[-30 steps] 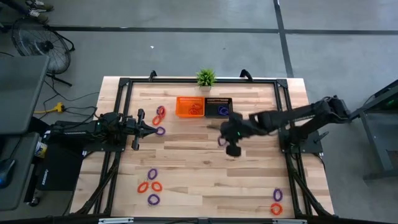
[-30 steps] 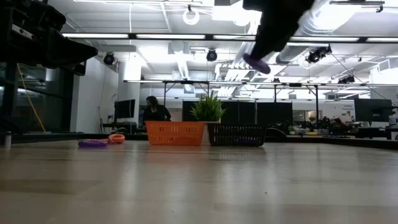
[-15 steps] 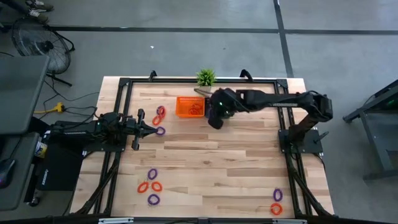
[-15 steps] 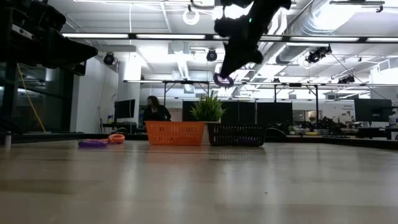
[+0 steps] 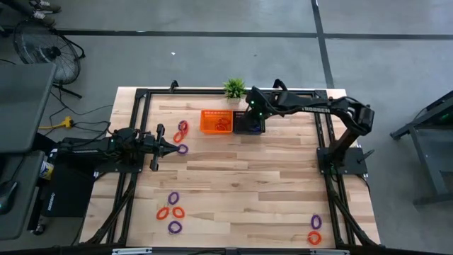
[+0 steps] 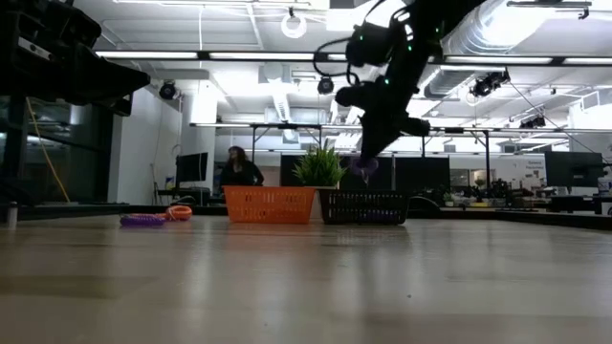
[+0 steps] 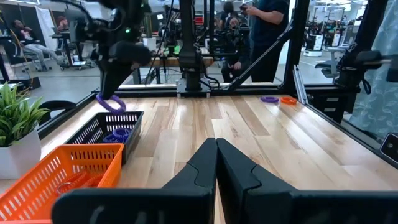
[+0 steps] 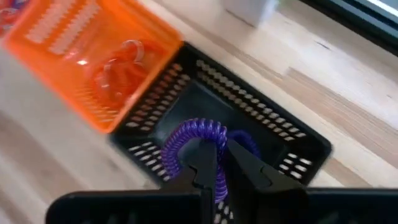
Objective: Sort spring keychains into baskets
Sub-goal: Put the purple spring keychain into the black basket
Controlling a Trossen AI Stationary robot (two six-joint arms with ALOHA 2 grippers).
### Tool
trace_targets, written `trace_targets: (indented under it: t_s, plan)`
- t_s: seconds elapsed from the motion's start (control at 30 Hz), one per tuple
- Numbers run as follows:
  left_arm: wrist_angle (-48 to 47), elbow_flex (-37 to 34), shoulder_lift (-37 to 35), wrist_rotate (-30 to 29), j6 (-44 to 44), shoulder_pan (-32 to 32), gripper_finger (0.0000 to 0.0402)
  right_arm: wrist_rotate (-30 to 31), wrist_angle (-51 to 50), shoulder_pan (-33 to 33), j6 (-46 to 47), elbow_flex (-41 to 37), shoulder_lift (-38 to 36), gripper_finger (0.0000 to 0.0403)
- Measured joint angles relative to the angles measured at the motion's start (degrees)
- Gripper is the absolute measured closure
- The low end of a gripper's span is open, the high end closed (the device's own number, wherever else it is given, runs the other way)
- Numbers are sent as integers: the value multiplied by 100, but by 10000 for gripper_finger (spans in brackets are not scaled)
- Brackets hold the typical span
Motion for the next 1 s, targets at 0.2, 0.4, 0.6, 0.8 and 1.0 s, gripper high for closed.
trace_targets:
  t_s: [0.2,0.4,0.6,0.8,1.0]
  plan:
    - [0,0,-2,0,-1,2,401,-318,384,-163,175,-137,284,386]
    - [0,1,-1,1,0,2,401,-580,791,-204,181,-135,651,386]
    - [0,-1,-2,0,-1,2,401,-582,805,-261,119,-135,772,385]
    - [0,1,-2,0,-1,1,401,-550,789,-308,18,-133,772,365]
    - [0,1,-2,0,-1,2,401,-536,687,-315,-17,-133,772,324]
